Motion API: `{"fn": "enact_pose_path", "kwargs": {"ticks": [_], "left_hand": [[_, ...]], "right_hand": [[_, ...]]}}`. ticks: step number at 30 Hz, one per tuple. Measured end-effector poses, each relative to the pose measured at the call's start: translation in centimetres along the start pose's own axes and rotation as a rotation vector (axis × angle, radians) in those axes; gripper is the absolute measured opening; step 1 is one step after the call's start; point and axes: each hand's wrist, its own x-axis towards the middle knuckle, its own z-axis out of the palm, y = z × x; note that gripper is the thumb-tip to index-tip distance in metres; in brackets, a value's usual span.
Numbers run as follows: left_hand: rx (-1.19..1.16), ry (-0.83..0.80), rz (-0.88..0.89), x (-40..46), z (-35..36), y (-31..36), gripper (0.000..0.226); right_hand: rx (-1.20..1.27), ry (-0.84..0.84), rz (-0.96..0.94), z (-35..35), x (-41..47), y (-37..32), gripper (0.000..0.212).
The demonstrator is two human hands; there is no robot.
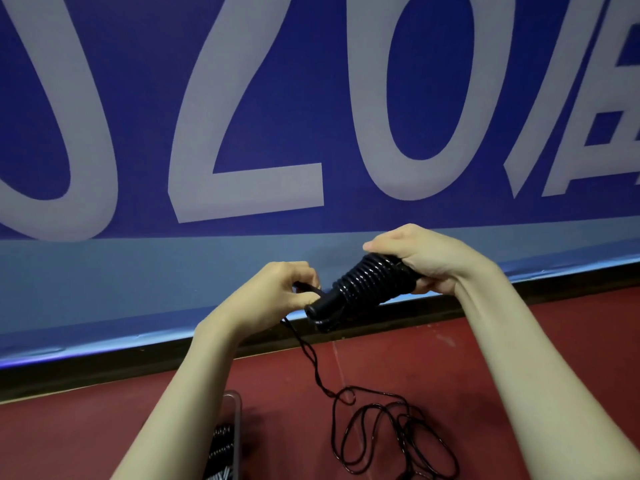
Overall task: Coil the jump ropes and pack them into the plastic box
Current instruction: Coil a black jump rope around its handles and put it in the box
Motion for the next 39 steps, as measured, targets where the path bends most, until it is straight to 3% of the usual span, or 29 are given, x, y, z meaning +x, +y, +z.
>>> {"fn": "enact_pose_path", "kwargs": {"ticks": [6, 10, 17, 20, 22, 24, 26, 28, 35, 39], "left_hand": [[0.168, -0.055, 0.03, 0.4, -0.5, 1.1, 0.025], [0.198, -0.058, 0.054, 0.2, -1.0, 2.1, 0.011], [0.511, 0.249, 0.007, 0.6, -0.6, 3.8, 0.017], [0.529, 0.389, -0.011, 0.8, 0.0, 4.2, 0.021], [0.428, 0.474, -0.006, 1.1, 0.4, 4.3, 0.028], [0.139, 0.51, -0.076, 1.2, 0.7, 4.4, 0.037], [-0.174, 0.499, -0.168, 1.4, 0.7, 4.4, 0.032], [-0.329, 0.44, -0.223, 1.4, 0.6, 4.2, 0.03], [-0.569, 0.324, -0.195, 1.3, 0.8, 4.4, 0.029], [-0.557, 0.326, -0.152, 1.4, 1.2, 4.5, 0.03]], "right_hand": [[-0.281, 0.03, 0.039, -0.1, 0.3, 0.4, 0.044], [-0.409, 0.101, 0.045, -0.2, 0.6, 0.5, 0.034], [-0.326, 0.522, -0.126, 1.6, 1.9, 1.0, 0.04], [-0.305, 0.677, -0.229, 2.5, 2.4, 1.3, 0.043], [-0.284, 0.766, -0.269, 2.9, 2.5, 1.3, 0.042], [-0.221, 0.829, -0.298, 3.0, 2.4, 1.3, 0.041], [-0.143, 0.884, -0.314, 3.0, 2.3, 1.2, 0.041], [-0.064, 0.946, -0.33, 2.8, 2.4, 1.2, 0.042], [0.175, 1.004, -0.309, 2.5, 2.7, 1.2, 0.045], [0.444, 0.908, -0.24, 2.8, 3.4, 1.3, 0.043]]}}
